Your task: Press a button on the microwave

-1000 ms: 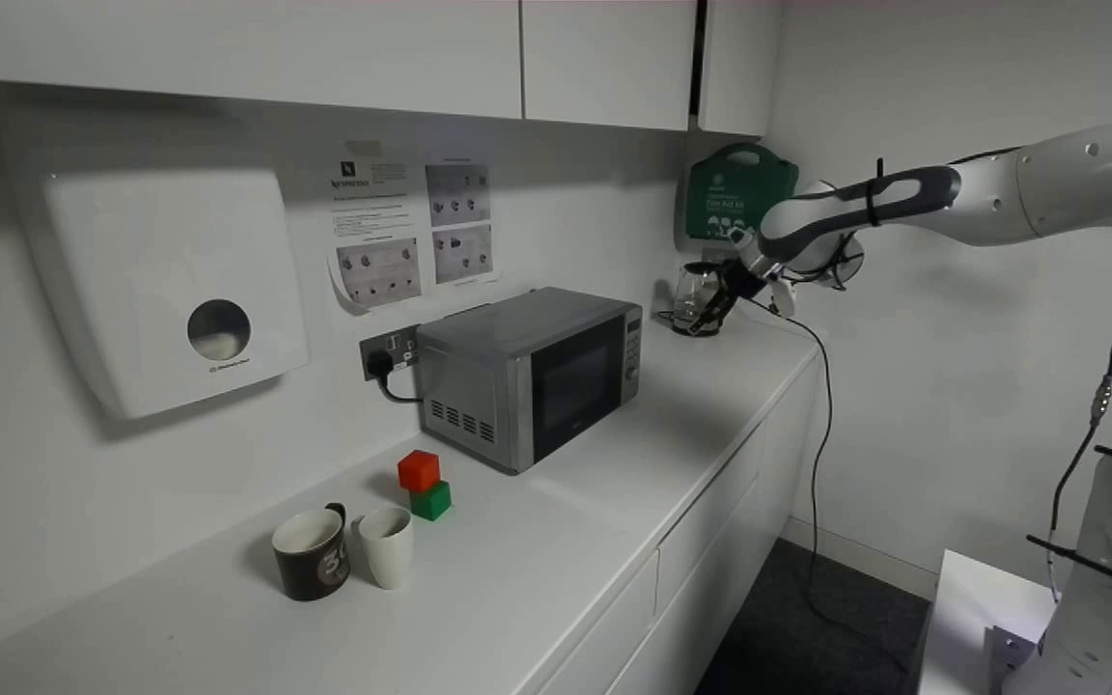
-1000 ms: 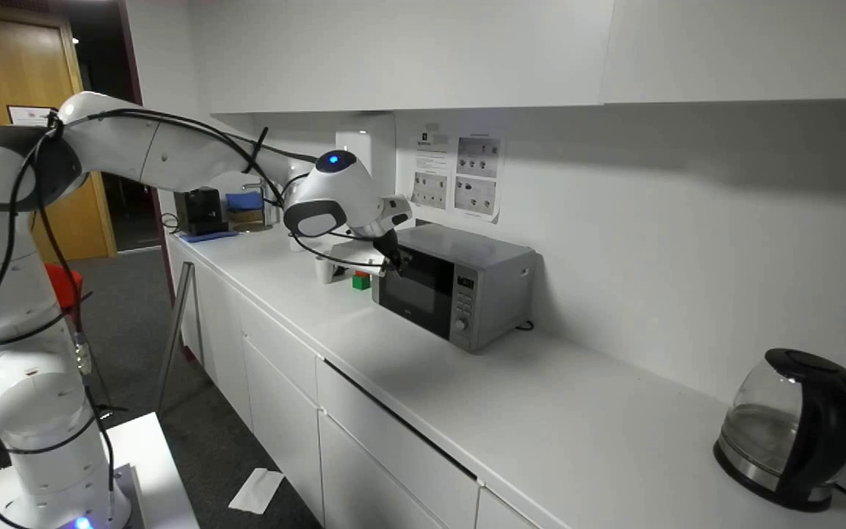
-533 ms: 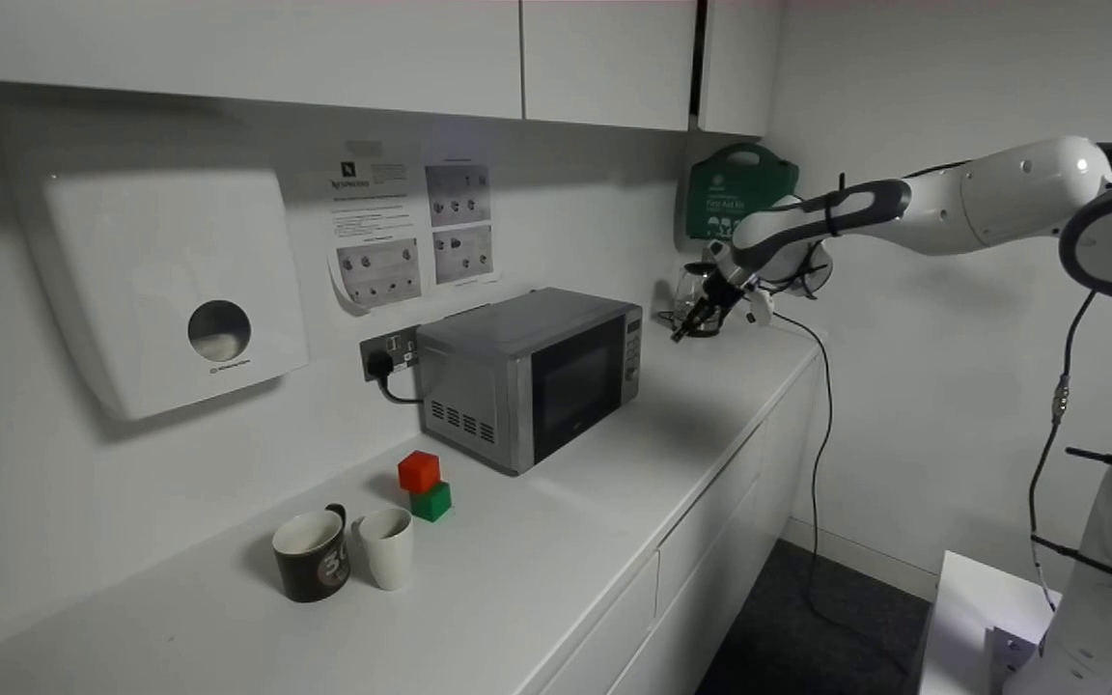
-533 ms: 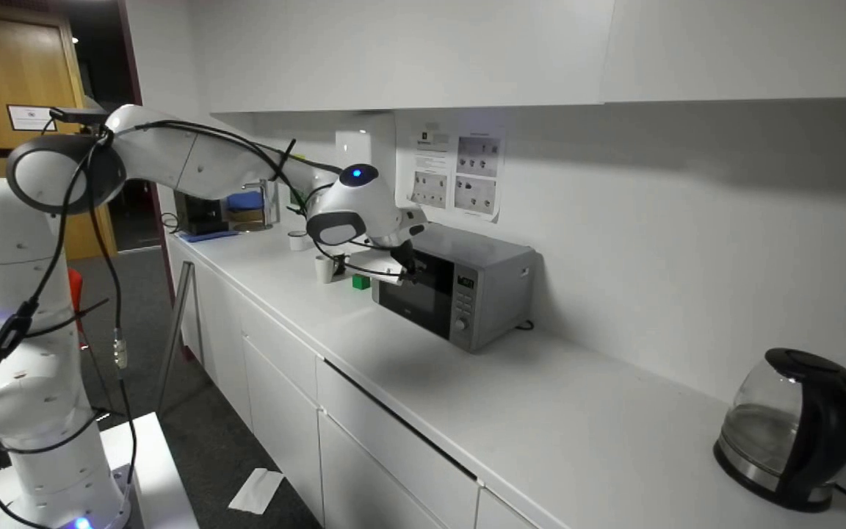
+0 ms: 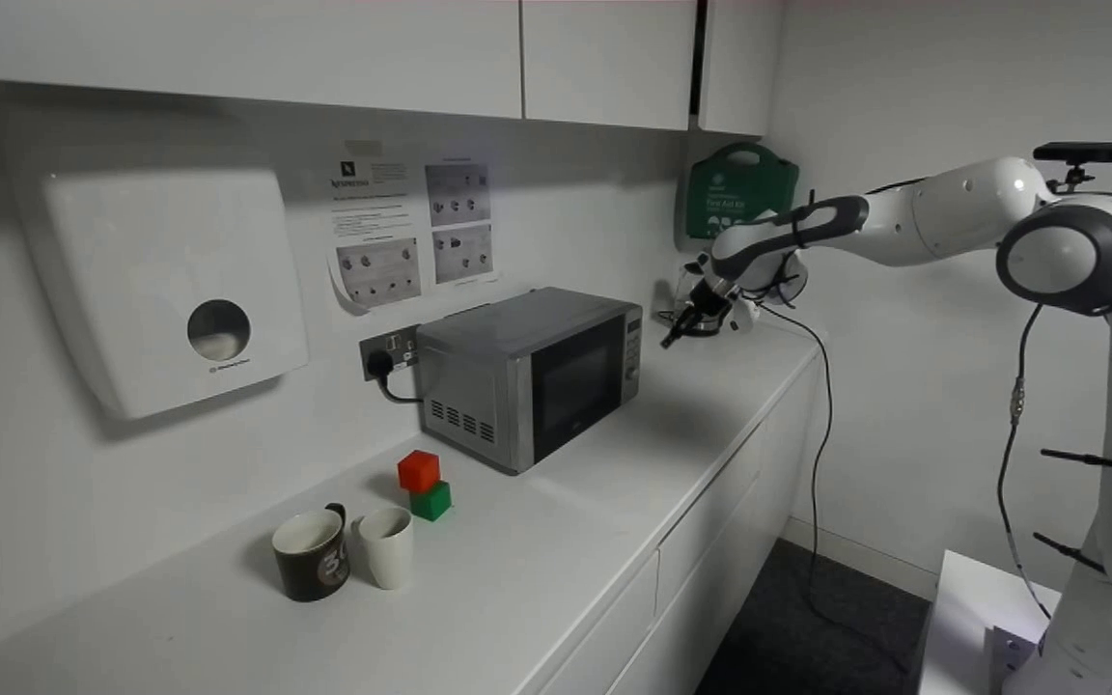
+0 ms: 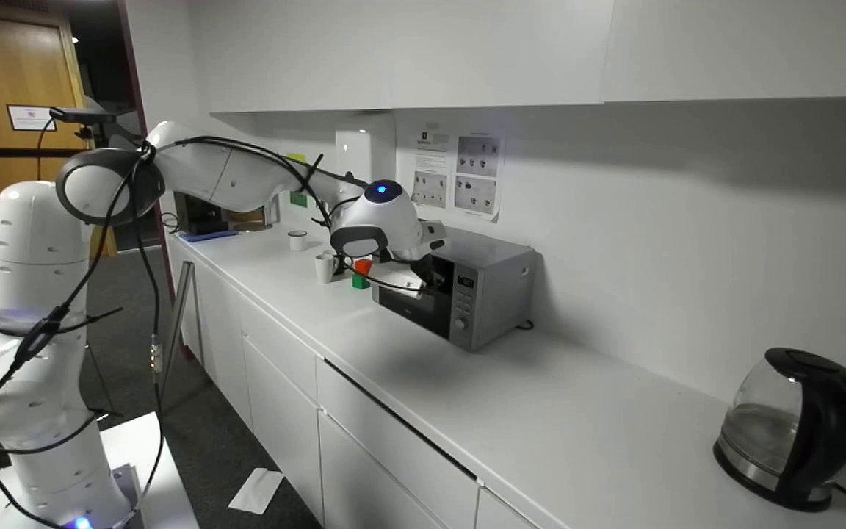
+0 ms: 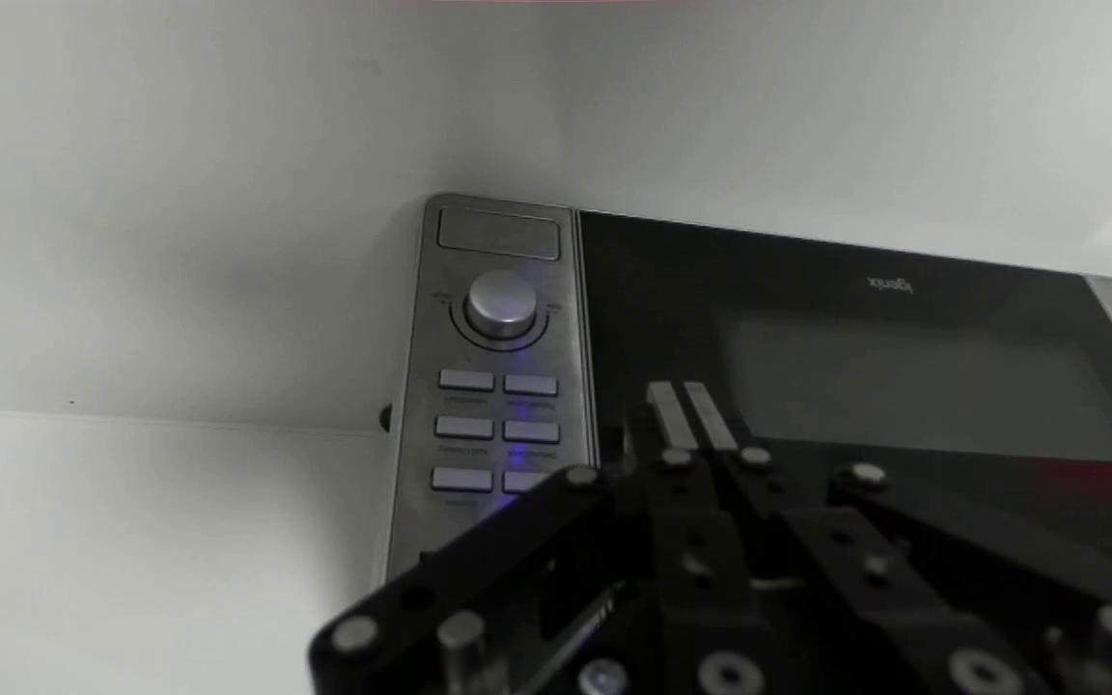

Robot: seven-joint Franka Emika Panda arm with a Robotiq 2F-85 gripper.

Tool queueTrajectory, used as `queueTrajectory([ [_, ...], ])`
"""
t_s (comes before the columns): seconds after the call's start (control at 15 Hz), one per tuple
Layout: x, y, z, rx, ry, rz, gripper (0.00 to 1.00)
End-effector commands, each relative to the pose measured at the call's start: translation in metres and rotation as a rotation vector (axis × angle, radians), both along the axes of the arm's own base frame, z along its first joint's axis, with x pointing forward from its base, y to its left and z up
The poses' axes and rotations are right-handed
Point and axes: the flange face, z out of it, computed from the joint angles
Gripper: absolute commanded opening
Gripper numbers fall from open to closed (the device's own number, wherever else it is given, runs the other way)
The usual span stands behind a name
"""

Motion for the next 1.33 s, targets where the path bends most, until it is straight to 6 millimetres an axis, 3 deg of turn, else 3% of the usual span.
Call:
queueTrajectory([
  [0.0,0.02,-0.017,-0.003,0.009,-0.024,0.007,0.0],
  [0.53,0.047,-0.028,-0.008,0.025,-0.038,0.002,0.0],
  [0.6,0.038,-0.02,-0.015,0.011,-0.02,-0.01,0.01],
  [1.27,0.043,-0.023,-0.015,0.013,-0.025,-0.01,0.01],
])
